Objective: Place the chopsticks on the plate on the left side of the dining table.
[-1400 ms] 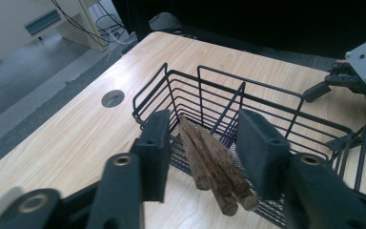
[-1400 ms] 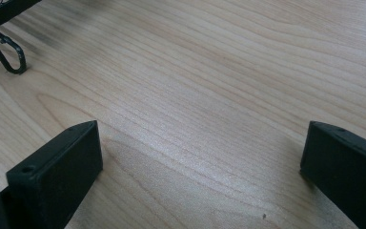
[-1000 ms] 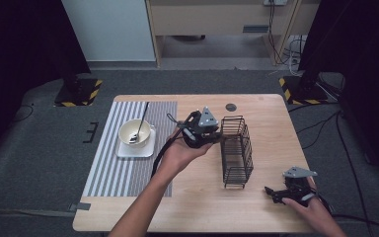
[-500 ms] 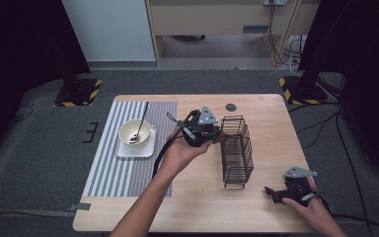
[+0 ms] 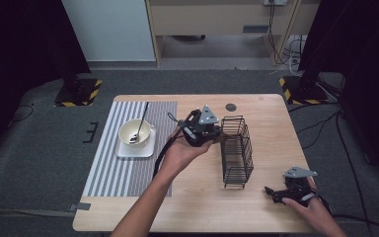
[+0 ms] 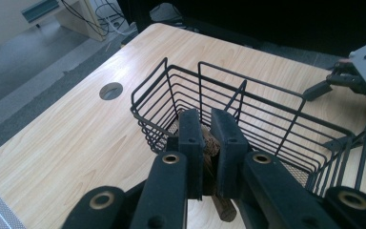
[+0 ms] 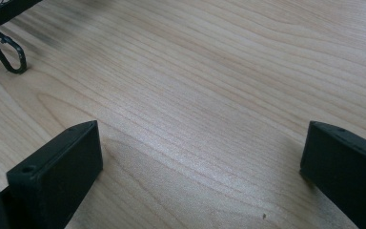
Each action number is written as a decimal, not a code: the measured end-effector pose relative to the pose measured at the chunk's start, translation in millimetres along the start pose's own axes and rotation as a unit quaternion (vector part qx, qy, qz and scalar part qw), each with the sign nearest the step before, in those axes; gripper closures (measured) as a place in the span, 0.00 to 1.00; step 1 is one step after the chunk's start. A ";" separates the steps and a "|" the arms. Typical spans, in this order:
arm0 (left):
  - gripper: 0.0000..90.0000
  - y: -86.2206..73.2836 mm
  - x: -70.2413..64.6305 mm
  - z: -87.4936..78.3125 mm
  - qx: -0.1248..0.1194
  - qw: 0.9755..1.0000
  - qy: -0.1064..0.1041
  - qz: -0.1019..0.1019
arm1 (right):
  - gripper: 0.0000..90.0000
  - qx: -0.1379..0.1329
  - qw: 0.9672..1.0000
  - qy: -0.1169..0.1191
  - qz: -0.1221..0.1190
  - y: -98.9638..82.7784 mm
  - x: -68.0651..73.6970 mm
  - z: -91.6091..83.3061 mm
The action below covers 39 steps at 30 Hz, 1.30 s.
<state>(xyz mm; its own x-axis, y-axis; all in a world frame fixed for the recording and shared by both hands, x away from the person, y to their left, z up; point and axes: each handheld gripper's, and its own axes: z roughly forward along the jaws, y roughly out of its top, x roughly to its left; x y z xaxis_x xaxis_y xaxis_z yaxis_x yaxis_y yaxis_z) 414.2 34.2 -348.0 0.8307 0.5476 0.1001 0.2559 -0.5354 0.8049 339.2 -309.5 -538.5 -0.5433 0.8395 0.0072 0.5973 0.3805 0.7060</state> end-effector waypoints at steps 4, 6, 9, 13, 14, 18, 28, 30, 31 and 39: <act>0.92 0.4 0.2 -0.1 -0.002 1.000 0.001 -0.004 | 0.00 0.000 1.000 0.000 0.001 0.0 0.1 0.0; 0.92 0.8 0.6 0.0 -0.005 1.000 0.001 -0.004 | 0.00 0.000 1.000 0.000 0.001 0.0 0.1 0.0; 0.92 1.0 -0.3 0.8 -0.004 1.000 0.001 -0.001 | 0.00 0.000 1.000 0.000 0.001 0.0 0.1 0.0; 0.91 1.6 -1.5 0.9 -0.006 1.000 0.000 0.001 | 0.00 0.000 1.000 0.000 0.000 0.0 0.0 0.0; 0.91 1.7 -1.9 1.1 -0.005 1.000 0.000 0.003 | 0.00 0.000 1.000 0.000 0.001 0.0 0.1 0.0; 0.93 1.9 -3.4 1.4 -0.005 1.000 0.001 0.008 | 0.00 0.000 1.000 0.000 0.001 0.0 0.1 0.0; 0.93 0.2 5.9 -7.5 -0.026 0.999 0.004 -0.019 | 0.00 0.000 1.000 0.000 0.000 0.0 0.0 0.0; 0.93 -1.1 9.9 -11.1 -0.037 0.999 0.004 -0.029 | 0.00 0.000 1.000 0.000 0.000 0.0 0.0 0.0; 0.93 -2.0 11.6 -12.5 -0.043 0.999 0.003 -0.034 | 0.00 0.000 1.000 0.000 0.000 0.0 0.0 0.0; 0.93 -12.6 25.5 -25.8 -0.083 0.994 0.002 -0.066 | 0.00 0.000 1.000 0.000 0.000 0.0 0.0 0.0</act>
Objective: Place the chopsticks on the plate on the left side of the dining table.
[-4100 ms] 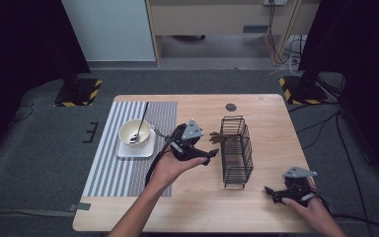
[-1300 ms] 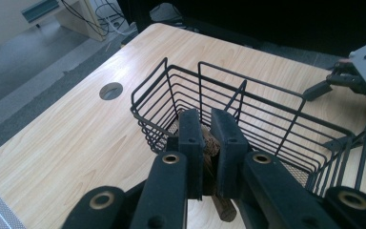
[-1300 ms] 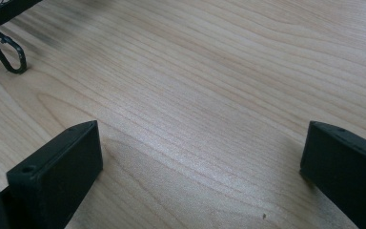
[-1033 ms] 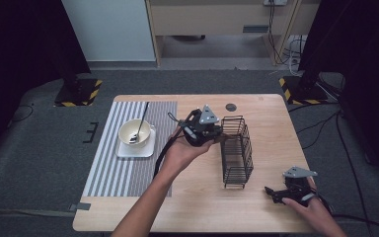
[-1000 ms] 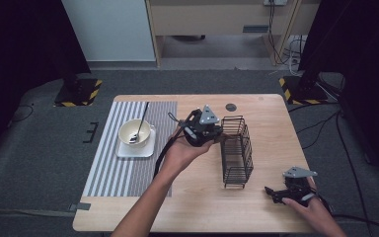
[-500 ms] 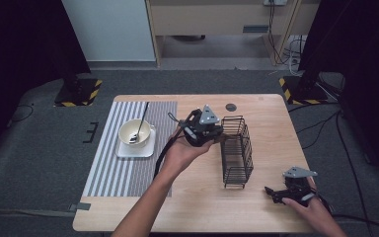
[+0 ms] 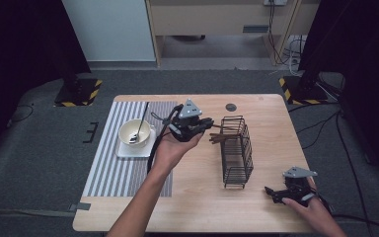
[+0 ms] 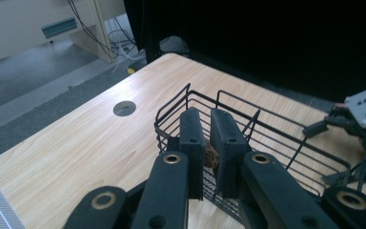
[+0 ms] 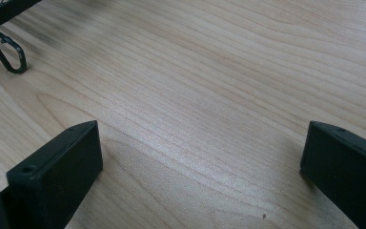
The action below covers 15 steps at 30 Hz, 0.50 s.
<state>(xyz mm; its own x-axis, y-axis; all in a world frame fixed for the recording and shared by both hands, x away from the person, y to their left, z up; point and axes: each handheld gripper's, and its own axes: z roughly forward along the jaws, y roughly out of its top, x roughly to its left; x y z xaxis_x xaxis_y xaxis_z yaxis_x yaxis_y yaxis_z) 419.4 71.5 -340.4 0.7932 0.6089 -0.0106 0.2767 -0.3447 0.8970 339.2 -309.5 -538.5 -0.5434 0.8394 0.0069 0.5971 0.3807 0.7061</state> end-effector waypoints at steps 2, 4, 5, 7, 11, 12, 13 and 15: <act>0.93 -0.7 1.8 -1.7 -0.005 1.000 -0.002 -0.002 | 0.00 0.000 1.000 0.000 0.000 0.0 0.0 0.0; 0.93 -2.4 5.4 -5.1 -0.019 1.000 -0.007 -0.013 | 0.00 0.000 1.000 0.000 0.000 0.0 0.0 0.0; 0.93 -4.6 9.2 -8.4 -0.031 0.999 -0.012 -0.026 | 0.00 0.000 1.000 0.000 0.000 0.0 0.1 0.0; 0.93 -5.6 10.7 -10.0 -0.034 0.999 -0.011 -0.028 | 0.00 0.000 1.000 0.000 0.000 0.0 0.0 0.0; 0.93 -10.4 17.3 -18.6 -0.062 0.997 -0.015 -0.047 | 0.00 0.000 1.000 0.000 0.000 0.0 0.0 0.0; 0.93 -10.4 17.3 -18.6 -0.062 0.997 -0.015 -0.047 | 0.00 0.000 1.000 0.000 0.000 0.0 0.0 0.0; 0.93 -11.3 18.4 -20.7 -0.070 0.996 -0.017 -0.050 | 0.00 0.000 1.000 0.000 0.000 0.0 0.0 0.0; 0.93 -11.8 19.5 -23.3 -0.077 0.996 -0.018 -0.049 | 0.00 0.000 1.000 0.000 0.000 0.0 0.0 0.0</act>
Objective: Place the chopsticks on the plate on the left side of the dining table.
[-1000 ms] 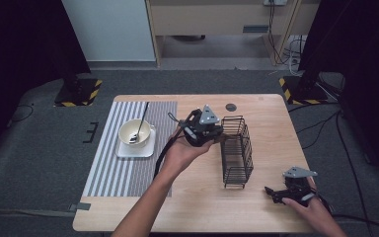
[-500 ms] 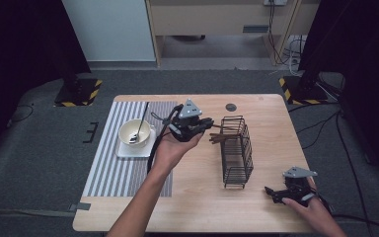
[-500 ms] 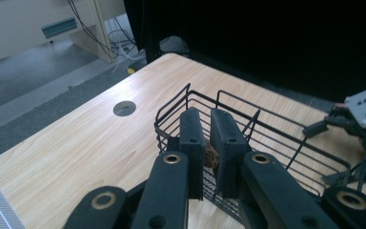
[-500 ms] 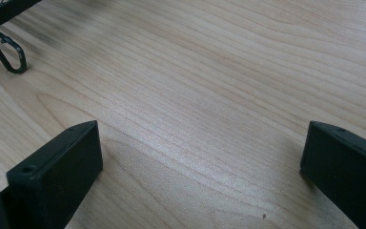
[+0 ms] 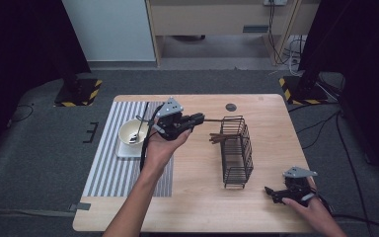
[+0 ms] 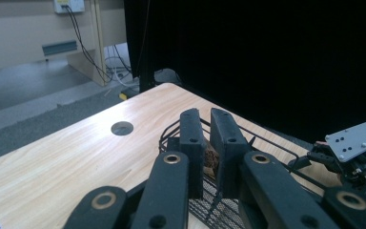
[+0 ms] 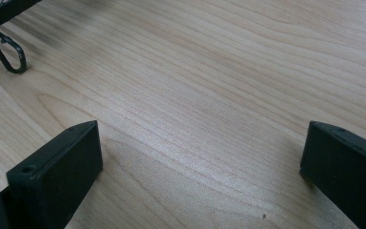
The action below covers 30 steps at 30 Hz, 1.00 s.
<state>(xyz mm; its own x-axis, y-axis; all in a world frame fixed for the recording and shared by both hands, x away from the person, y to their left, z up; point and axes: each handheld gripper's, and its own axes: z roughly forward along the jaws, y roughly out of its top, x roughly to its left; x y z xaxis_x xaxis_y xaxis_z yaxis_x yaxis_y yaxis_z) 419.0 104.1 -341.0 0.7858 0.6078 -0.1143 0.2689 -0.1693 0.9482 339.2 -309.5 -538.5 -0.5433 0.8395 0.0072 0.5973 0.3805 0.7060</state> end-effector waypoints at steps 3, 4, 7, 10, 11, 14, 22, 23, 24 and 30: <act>0.93 1.6 1.3 -4.4 -0.019 1.000 -0.011 -0.009 | 0.00 0.000 1.000 0.000 0.001 0.0 0.1 0.0; 0.93 1.6 1.3 -4.4 -0.019 1.000 -0.011 -0.009 | 0.00 0.000 1.000 0.000 0.001 0.0 0.1 0.0; 0.93 2.7 1.5 -6.4 -0.028 0.999 -0.016 -0.011 | 0.00 0.000 1.000 0.000 0.000 0.0 -0.1 0.0; 0.93 2.9 1.7 -7.0 -0.044 0.999 -0.023 -0.022 | 0.00 0.000 1.000 0.000 -0.001 0.0 -0.2 0.0; 0.93 3.0 1.3 -6.9 -0.047 0.998 -0.022 -0.023 | 0.00 0.000 1.000 0.000 0.000 0.0 -0.1 0.0; 0.93 3.7 0.6 -6.1 -0.061 0.997 -0.021 -0.029 | 0.00 0.000 1.000 0.000 0.000 0.0 0.0 0.0; 0.93 2.2 4.7 -9.6 -0.094 0.995 0.012 -0.042 | 0.00 0.000 1.000 0.000 0.000 0.0 0.0 0.0; 0.93 0.0 6.6 -11.7 -0.096 0.994 0.025 -0.044 | 0.00 0.000 1.000 0.000 0.000 0.0 0.0 0.0; 0.93 0.0 6.6 -11.7 -0.096 0.994 0.025 -0.044 | 0.00 0.000 1.000 0.000 0.000 0.0 -0.1 0.0; 0.93 -6.9 12.3 -18.5 -0.109 0.991 0.049 -0.057 | 0.00 0.000 1.000 0.000 0.001 0.0 0.1 0.0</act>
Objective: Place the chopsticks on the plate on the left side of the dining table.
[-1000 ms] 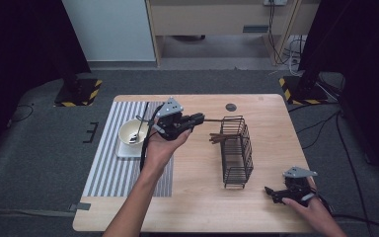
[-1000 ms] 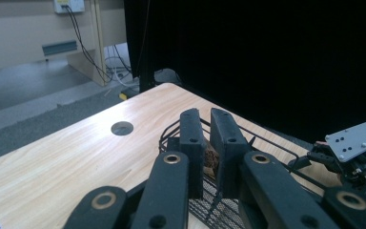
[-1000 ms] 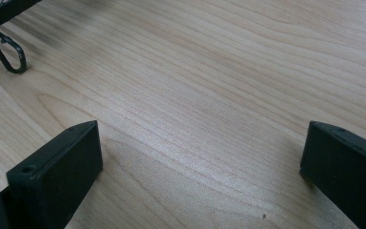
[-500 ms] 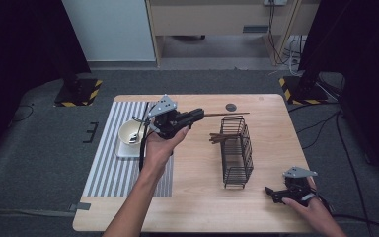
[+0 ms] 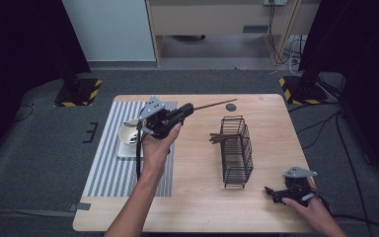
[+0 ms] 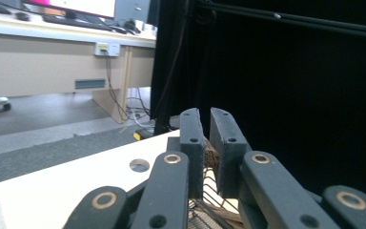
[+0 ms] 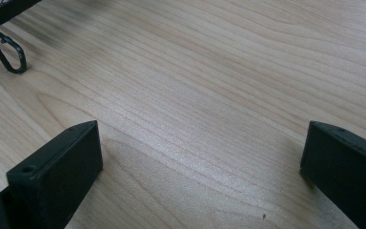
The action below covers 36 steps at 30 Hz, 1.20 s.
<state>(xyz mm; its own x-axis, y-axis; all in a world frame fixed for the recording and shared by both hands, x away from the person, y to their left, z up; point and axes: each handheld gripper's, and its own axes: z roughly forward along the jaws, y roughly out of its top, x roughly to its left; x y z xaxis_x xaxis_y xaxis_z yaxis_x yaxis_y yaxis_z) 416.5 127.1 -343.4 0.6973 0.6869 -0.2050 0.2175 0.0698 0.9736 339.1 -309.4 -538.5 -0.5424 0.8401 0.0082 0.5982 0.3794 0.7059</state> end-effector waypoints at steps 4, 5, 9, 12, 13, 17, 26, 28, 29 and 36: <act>0.93 -3.3 4.3 -6.7 -0.014 1.000 0.016 -0.009 | 0.00 0.000 1.000 0.000 -0.001 0.0 -0.1 0.0; 0.93 -5.2 5.5 -9.3 -0.016 1.000 0.022 -0.011 | 0.00 0.000 1.000 0.000 -0.001 0.0 -0.2 0.0; 0.93 -15.8 12.2 -19.2 -0.020 0.999 0.035 -0.024 | 0.00 0.000 1.000 0.000 0.000 0.0 0.0 0.0; 0.93 -21.0 15.6 -23.1 -0.019 0.999 0.042 -0.027 | 0.00 0.000 1.000 0.000 0.000 0.0 0.0 0.0; 0.93 -23.5 17.7 -25.3 -0.020 0.998 0.046 -0.030 | 0.00 0.000 1.000 0.000 0.000 0.0 0.0 0.0; 0.93 -32.3 25.3 -34.4 -0.025 0.997 0.058 -0.042 | 0.00 0.000 1.000 0.000 -0.001 0.0 -0.1 0.0; 0.93 -47.1 39.5 -60.8 -0.031 0.995 0.083 -0.049 | 0.00 0.000 1.000 0.000 -0.001 0.0 -0.1 0.0; 0.93 -51.3 42.9 -66.0 -0.030 0.994 0.089 -0.052 | 0.00 0.000 1.000 0.000 -0.001 0.0 -0.1 0.0; 0.93 -53.7 44.5 -68.2 -0.030 0.994 0.090 -0.055 | 0.00 0.000 1.000 0.000 -0.001 0.0 -0.1 0.0; 0.93 -68.0 51.1 -78.7 -0.024 0.992 0.103 -0.066 | 0.00 0.000 1.000 0.000 -0.001 0.0 -0.1 0.0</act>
<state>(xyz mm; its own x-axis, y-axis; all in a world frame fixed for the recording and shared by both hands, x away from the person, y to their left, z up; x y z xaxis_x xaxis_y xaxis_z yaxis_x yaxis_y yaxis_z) 383.6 214.4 -412.2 0.5092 0.8024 -0.3111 0.2608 0.2006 0.9443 339.2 -309.5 -538.5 -0.5432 0.8396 0.0071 0.5971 0.3804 0.7062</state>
